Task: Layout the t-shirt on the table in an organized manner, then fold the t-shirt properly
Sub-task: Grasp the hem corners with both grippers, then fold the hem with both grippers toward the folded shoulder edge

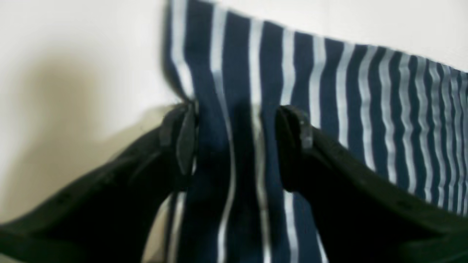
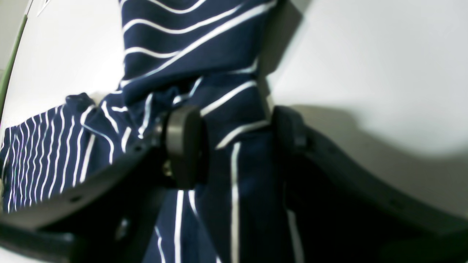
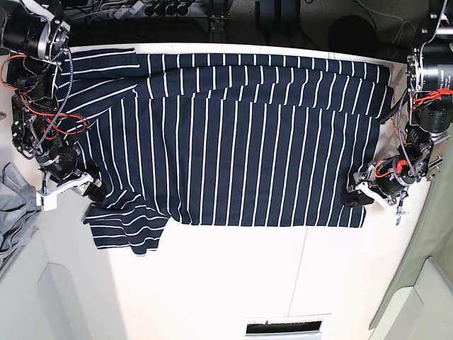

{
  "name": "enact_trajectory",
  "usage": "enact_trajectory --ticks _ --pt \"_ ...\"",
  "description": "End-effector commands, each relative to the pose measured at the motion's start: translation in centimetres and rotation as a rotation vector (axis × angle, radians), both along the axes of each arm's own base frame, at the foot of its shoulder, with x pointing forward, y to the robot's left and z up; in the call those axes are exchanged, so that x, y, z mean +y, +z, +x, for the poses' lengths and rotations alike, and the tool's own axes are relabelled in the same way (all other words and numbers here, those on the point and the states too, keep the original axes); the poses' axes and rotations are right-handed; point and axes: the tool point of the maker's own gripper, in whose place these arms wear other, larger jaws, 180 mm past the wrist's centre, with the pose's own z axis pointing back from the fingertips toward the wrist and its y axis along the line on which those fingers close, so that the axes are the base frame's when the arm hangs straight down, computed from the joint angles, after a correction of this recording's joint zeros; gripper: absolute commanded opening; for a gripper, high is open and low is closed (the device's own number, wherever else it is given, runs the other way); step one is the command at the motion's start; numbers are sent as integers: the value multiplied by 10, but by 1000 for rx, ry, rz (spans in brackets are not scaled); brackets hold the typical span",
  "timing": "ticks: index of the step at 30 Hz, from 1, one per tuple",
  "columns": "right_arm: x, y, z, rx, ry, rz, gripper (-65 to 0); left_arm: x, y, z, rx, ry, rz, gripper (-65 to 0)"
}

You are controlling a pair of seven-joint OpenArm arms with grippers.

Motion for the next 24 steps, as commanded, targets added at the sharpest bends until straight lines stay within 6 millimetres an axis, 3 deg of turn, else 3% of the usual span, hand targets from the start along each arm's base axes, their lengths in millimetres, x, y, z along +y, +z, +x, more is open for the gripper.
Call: enact_trajectory --ticks 1,3,5,6,9,17,24 --pt "-3 6 6 -3 13 -17 -336 4 10 8 -12 -20 14 -355" --pt "-4 7 7 -3 13 -19 -360 4 8 6 -2 -32 29 -488" --pt "-5 7 6 -3 14 -22 -461 6 7 5 3 -38 43 -630" --pt "-6 7 6 -2 14 -25 -518 7 9 6 1 -39 45 -650" --pt "-9 14 11 -22 17 -40 -650 15 12 6 21 -42 61 -650" --pt "-35 46 19 -48 87 -157 -650 32 49 2 73 -38 -38 -650" --pt "-57 85 4 -51 141 -192 -650 29 85 -35 99 -179 -70 -650"
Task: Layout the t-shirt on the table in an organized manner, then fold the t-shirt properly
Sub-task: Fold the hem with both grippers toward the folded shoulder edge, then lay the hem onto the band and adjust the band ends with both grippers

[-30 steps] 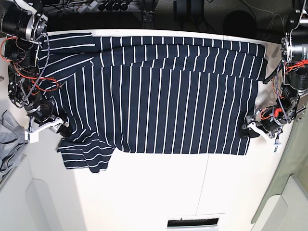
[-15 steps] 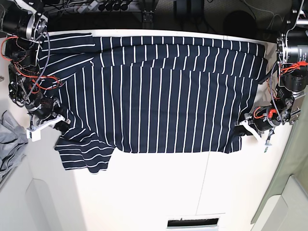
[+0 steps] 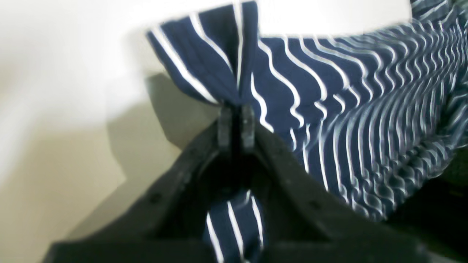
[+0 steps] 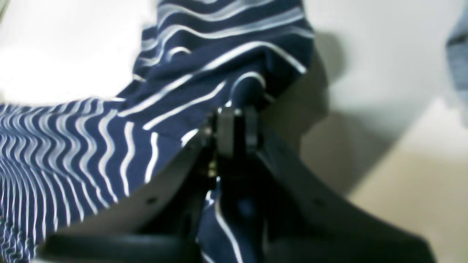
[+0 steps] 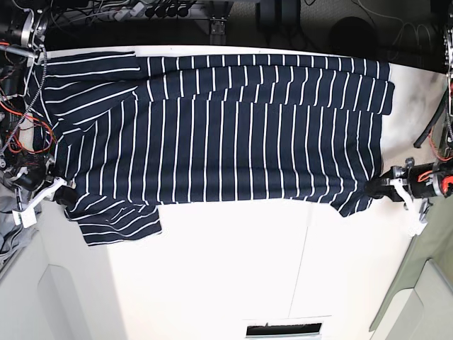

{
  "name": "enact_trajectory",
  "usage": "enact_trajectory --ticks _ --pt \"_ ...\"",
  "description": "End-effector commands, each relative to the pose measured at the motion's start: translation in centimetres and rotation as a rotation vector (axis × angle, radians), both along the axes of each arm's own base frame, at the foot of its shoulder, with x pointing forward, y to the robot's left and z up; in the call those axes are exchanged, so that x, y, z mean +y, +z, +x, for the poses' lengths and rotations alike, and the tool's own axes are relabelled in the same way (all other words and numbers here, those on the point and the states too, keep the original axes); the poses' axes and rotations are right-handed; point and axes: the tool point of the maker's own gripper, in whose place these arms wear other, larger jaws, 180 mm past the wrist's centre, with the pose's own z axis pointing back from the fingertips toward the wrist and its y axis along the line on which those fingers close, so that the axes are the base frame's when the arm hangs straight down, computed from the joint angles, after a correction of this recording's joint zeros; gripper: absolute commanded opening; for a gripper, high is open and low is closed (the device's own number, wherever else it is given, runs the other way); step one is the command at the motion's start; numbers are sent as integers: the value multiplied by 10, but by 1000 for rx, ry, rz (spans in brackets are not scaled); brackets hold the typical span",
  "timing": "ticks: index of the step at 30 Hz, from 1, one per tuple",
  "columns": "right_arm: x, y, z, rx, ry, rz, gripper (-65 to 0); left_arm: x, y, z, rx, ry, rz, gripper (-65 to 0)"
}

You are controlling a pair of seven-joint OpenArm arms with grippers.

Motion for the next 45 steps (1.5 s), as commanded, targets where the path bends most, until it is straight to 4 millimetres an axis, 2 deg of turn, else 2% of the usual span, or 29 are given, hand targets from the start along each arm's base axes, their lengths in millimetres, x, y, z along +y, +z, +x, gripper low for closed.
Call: enact_trajectory --ticks 1,4,8,12,17,20,21,24,25,26,28,30,33,36,40,42,45 --pt "-20 26 7 -67 -13 -30 -650 10 24 6 -57 -9 6 -650" --pt "-31 39 -10 -75 14 -58 -650 11 36 -15 -60 -64 11 -650" --pt "-33 43 -41 -59 63 -84 -650 6 35 -48 -17 -170 78 -650" --pt "-26 32 -74 -21 104 -111 -650 -9 26 -80 30 -259 101 -650" --pt "-20 6 -116 65 124 -111 -650 -16 3 -115 111 -288 92 -650" --pt "-17 -8 -132 85 118 -112 -650 -17 -12 -131 154 -300 112 -650" --pt "-16 -11 -134 92 117 -116 -620 -18 -15 -132 155 -302 121 -650" --pt "-13 -11 -129 65 106 -117 -286 -23 -20 -128 126 -296 128 -650" --pt "-14 -9 -126 46 96 -115 -220 -25 -22 -128 122 -296 131 -650" --pt "-15 -6 -122 28 84 -115 -199 -25 -24 -128 125 -299 138 -650" --pt "-22 4 -113 -23 46 -112 -201 -27 -26 -130 129 -304 145 -573" --pt "-31 18 -99 -83 4 -109 -201 -26 -27 -130 129 -305 150 -528" --pt "-37 41 -73 -163 -37 -98 -201 -26 -27 -130 130 -305 150 -527" --pt "-36 50 -51 -198 -44 -112 -201 -26 -28 -131 132 -305 149 -527" --pt "-38 41 -25 -191 -78 -100 -201 -26 -29 -134 140 -306 149 -527" --pt "-41 28 -14 -154 -84 -118 -201 -26 -30 -134 141 -307 151 -527" --pt "-44 3 -6 -78 -90 -124 -201 -25 -30 -135 143 -308 155 -527"
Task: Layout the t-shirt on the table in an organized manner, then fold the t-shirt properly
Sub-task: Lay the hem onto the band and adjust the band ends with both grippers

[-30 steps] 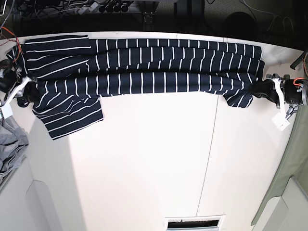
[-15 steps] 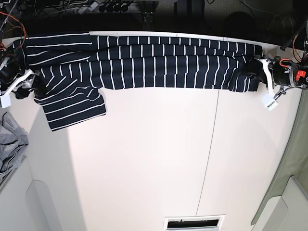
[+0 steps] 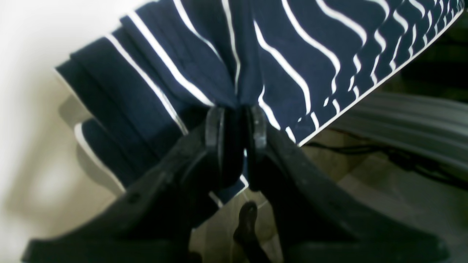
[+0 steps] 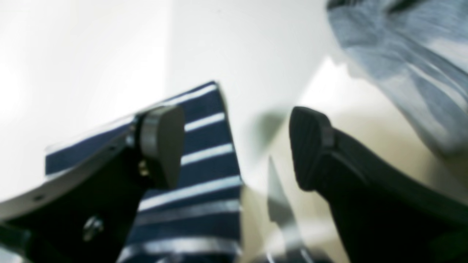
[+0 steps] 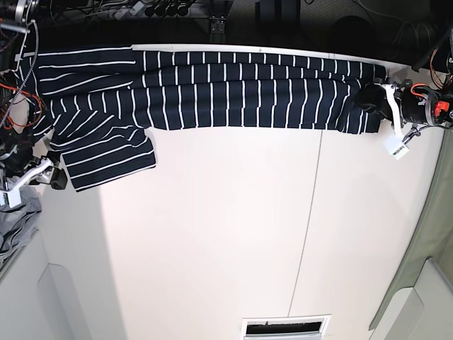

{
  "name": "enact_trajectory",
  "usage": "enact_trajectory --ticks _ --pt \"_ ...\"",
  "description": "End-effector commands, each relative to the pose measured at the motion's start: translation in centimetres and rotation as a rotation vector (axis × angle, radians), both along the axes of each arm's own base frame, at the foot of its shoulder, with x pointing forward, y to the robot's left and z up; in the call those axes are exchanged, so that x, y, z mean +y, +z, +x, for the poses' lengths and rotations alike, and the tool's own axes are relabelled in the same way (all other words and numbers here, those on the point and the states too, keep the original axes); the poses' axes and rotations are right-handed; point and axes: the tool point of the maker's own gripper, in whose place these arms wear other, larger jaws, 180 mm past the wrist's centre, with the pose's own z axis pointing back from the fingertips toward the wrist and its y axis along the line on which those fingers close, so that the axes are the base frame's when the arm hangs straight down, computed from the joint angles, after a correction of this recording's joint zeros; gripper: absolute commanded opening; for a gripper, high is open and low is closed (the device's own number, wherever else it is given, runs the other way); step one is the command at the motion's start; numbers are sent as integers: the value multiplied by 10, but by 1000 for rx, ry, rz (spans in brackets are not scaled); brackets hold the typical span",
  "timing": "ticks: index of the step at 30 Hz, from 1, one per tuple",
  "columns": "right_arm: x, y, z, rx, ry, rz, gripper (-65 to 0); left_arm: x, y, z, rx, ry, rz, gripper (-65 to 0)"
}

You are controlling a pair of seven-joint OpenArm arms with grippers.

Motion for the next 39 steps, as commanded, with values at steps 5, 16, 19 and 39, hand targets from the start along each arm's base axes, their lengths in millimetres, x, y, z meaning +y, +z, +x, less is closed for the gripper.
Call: enact_trajectory --ticks 5,16,19,39 --pt "-2 -14 3 37 -8 29 -201 6 10 10 -37 3 4 -527" --pt "66 -31 0 60 108 153 -377 2 6 11 -48 0 11 -527" --pt "76 -29 2 52 105 192 -650 0 4 10 -45 -1 9 -527" --pt "83 91 -100 -59 362 66 -650 3 0 10 -46 -4 32 -527"
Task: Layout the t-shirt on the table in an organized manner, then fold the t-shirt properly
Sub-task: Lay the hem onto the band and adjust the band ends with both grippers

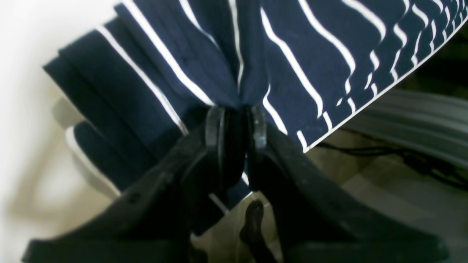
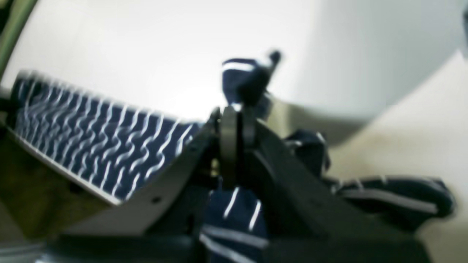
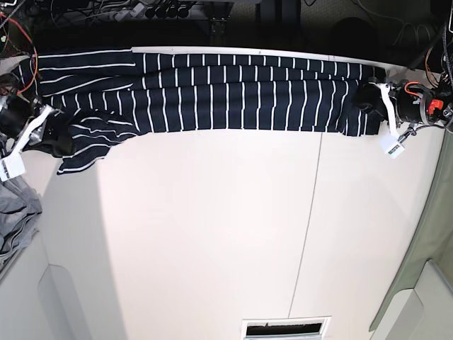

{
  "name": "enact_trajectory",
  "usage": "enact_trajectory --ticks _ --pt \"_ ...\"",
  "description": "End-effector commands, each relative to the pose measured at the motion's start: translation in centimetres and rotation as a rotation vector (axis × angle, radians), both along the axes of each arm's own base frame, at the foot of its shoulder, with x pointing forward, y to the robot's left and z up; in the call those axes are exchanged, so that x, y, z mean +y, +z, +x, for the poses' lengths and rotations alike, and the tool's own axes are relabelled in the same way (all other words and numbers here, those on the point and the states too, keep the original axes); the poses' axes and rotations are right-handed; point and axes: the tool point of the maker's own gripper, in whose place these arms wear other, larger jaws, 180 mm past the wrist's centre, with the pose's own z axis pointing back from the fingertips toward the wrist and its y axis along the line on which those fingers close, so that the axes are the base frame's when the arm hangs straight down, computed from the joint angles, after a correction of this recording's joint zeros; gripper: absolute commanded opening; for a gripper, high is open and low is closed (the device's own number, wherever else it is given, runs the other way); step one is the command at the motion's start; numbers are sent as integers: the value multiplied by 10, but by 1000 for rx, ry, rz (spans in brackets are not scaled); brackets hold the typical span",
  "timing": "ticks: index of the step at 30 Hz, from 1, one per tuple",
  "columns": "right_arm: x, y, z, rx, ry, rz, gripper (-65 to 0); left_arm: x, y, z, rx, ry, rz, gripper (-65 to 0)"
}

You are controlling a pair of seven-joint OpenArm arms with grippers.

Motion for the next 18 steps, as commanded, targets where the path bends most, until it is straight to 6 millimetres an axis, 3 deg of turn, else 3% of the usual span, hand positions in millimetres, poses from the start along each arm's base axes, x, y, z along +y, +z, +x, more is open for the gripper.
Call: enact_trajectory --ticks 1,7,12,18 --pt "4 11 -6 -32 27 -3 -650 5 10 10 -35 3 0 -527" --pt "10 -19 -58 88 40 -33 -650 5 10 10 -34 3 -2 -526" --pt "13 -37 -83 160 24 -27 -650 4 10 10 -35 6 -9 -519" --pt "8 -49 -101 205 8 -65 -371 4 9 8 -27 4 -7 -396"
